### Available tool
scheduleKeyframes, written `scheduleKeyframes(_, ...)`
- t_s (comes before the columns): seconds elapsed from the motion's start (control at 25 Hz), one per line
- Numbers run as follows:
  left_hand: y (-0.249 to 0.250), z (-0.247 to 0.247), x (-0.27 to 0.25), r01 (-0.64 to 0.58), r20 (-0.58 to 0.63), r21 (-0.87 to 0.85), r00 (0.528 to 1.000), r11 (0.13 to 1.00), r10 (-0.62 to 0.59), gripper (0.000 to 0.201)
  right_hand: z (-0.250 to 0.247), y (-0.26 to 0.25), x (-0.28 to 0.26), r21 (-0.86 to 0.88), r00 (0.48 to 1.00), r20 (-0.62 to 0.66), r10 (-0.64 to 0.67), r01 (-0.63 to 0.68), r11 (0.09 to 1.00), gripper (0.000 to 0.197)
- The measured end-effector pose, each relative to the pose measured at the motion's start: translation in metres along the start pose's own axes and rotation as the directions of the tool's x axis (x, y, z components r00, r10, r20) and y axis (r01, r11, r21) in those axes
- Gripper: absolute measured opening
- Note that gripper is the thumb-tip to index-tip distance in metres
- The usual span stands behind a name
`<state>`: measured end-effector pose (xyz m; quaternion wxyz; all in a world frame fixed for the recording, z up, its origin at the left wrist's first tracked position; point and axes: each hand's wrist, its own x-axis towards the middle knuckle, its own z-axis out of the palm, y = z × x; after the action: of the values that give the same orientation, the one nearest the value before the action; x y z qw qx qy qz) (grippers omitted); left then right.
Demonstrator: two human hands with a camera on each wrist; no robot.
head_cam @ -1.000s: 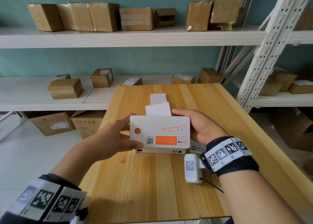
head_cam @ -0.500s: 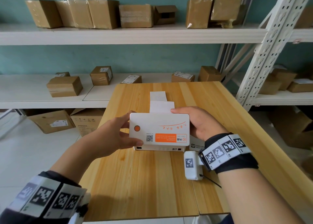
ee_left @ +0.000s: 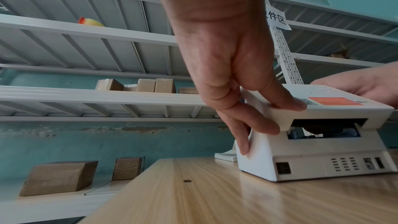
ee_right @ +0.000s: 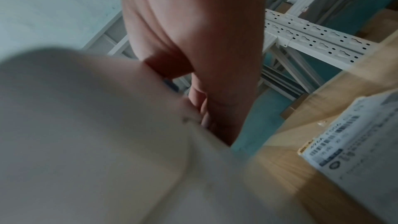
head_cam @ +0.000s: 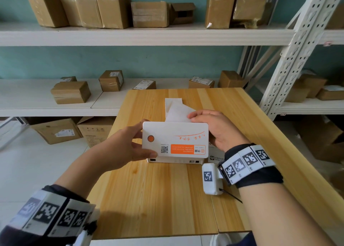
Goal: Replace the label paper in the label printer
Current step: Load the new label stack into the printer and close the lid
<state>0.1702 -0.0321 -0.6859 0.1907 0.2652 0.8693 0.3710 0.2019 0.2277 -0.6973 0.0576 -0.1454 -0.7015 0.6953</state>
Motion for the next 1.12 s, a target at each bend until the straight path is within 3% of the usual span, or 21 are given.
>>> scheduleKeyframes(0.2,0.0006,0.0003,-0.0007,-0.007,-0.005,0.010,1.000,1.000,0.007,0.074,0.0022,-0.0018,-0.0016,-0.194,0.999,0.044,-0.001,0.010,0.981,0.053)
scheduleKeyframes(0.36,0.0022,0.0008,-0.0020,-0.008,-0.008,0.018,1.000,1.000,0.008,0.070,0.0033,-0.0027,-0.0007,-0.254,0.997,0.071,0.010,0.009,0.967,0.073)
scheduleKeyframes(0.56,0.0025,0.0004,-0.0021,0.003,-0.007,0.018,1.000,1.000,-0.003,0.072,0.0031,-0.0029,-0.0023,-0.288,0.990,-0.030,-0.141,0.127,0.949,0.077)
scheduleKeyframes(0.8,0.0016,0.0012,-0.0010,0.018,-0.007,0.029,1.000,0.999,-0.018,0.082,0.0056,-0.0077,-0.0045,-0.451,0.996,0.051,-0.070,0.086,0.888,0.091)
scheduleKeyframes(1.12,-0.0001,0.0011,-0.0007,0.001,-0.004,0.027,1.000,1.000,-0.001,0.079,0.0043,-0.0036,-0.0034,-0.342,0.995,0.021,-0.099,0.100,0.934,0.088)
